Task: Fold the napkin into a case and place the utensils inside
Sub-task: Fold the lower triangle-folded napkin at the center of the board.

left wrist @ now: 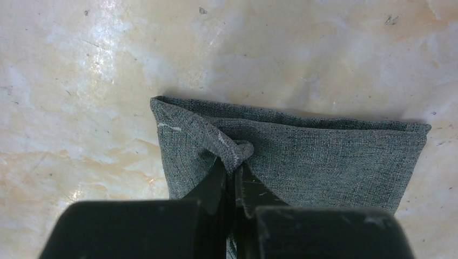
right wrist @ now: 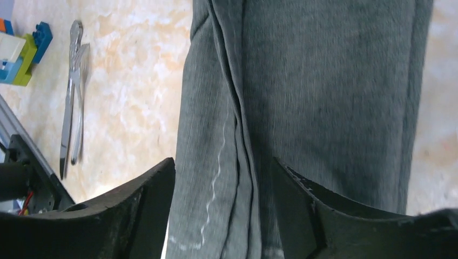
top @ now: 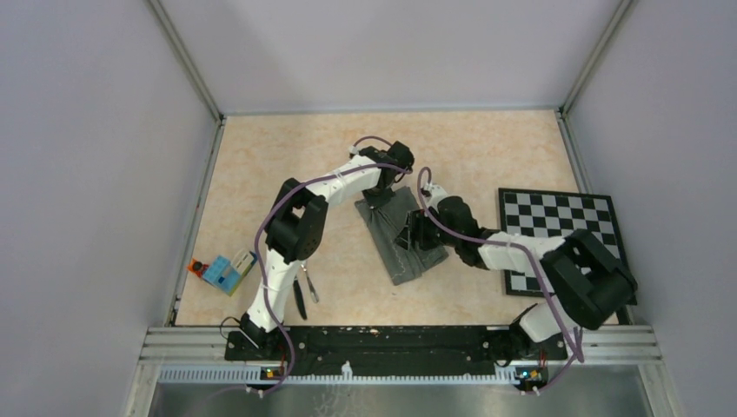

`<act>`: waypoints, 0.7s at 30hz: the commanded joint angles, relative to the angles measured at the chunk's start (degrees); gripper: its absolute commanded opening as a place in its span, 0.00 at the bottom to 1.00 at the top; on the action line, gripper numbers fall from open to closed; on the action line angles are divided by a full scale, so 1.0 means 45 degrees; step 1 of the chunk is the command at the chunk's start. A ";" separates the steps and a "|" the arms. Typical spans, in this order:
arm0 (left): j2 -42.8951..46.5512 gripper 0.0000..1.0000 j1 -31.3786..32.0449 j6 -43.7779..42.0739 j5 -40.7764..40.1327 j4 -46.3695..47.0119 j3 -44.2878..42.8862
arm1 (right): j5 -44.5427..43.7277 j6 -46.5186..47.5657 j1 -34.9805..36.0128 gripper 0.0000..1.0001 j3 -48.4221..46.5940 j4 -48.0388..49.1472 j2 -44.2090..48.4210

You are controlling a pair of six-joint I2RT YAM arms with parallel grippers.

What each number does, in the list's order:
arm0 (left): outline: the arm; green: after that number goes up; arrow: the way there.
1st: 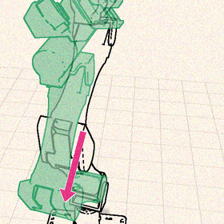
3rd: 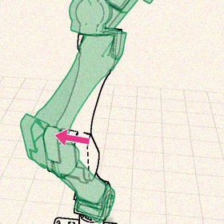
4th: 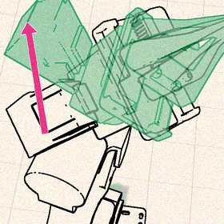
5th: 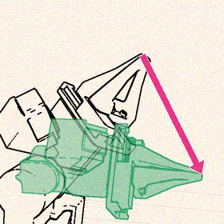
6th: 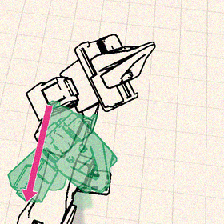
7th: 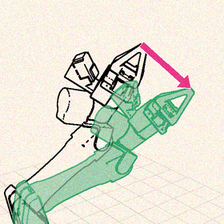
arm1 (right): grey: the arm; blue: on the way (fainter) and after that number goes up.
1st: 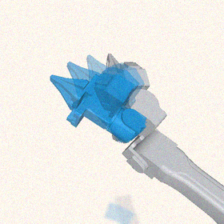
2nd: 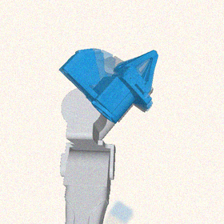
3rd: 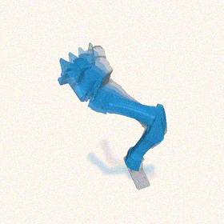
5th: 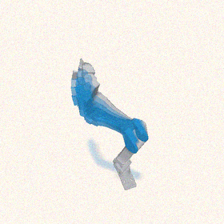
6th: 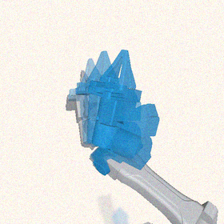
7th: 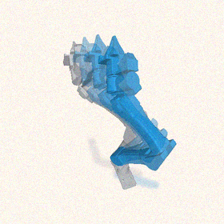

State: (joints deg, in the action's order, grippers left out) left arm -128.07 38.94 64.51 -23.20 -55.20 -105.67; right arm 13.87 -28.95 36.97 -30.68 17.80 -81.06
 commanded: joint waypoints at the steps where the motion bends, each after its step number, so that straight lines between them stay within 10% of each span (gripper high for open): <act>1: -0.0075 0.01 -0.0127 -0.0145 -0.0056 0.0272 0.0061 | 0.0152 0.0643 -0.0159 0.62 -0.1335 0.2421 -0.1685; 8: 0.0050 0.03 -0.0272 -0.0259 0.0503 0.0735 0.0425 | -0.0026 0.0867 -0.0159 0.53 -0.2633 0.2172 -0.3503; 15: 0.0326 0.12 -0.0393 -0.0527 0.0881 0.1011 0.0644 | -0.0633 0.0593 -0.0168 0.16 -0.3552 0.1790 -0.4517; 21: 0.1642 0.56 -0.0614 -0.1710 0.1910 0.1773 0.1391 | 0.0254 0.0298 -0.0699 0.00 -0.3873 0.2005 -0.4930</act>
State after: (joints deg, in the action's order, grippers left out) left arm -126.63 37.08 60.97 -17.98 -50.00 -102.48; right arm 12.23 -27.09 36.10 -44.45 24.29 -101.34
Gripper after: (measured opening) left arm 0.458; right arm 0.012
